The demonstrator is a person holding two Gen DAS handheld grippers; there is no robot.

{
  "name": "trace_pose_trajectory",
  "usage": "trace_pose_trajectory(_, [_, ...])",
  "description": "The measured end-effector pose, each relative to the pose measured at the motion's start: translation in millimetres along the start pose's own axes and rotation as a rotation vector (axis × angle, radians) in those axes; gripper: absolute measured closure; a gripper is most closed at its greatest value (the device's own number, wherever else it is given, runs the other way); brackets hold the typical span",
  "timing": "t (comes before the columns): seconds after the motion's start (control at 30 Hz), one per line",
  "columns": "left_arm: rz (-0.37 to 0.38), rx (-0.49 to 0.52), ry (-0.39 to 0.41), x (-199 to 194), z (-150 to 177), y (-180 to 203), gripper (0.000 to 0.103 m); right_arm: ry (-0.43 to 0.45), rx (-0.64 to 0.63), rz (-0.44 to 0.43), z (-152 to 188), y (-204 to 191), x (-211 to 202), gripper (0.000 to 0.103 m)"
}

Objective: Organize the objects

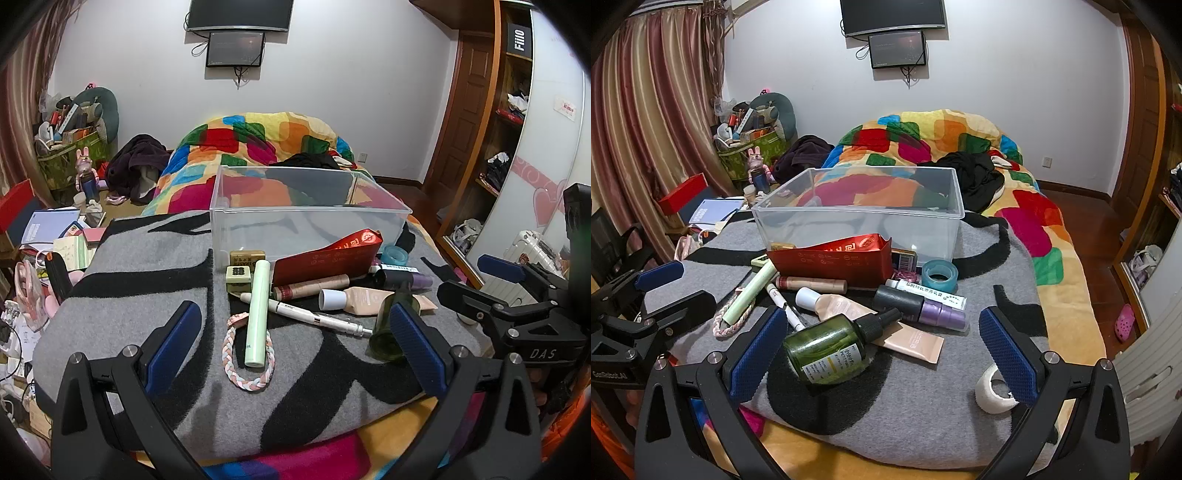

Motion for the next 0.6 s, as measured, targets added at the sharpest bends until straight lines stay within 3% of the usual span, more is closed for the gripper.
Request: trace_pose_trajectory(0.6, [0.001, -0.006, -0.005, 0.7, 1.6, -2.0, 0.000, -0.002, 0.001, -0.003, 0.5, -1.6, 1.0, 0.000])
Point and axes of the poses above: each gripper's, at about its wrist camera, not at the fingertips, and x roughly the way its jaws point, y to its right, z to its underside, the point moved 6 cm from there along x, roughly the way its jaws point, and after that the axes turned 10 degrees about -z, right-handed, at the moved point
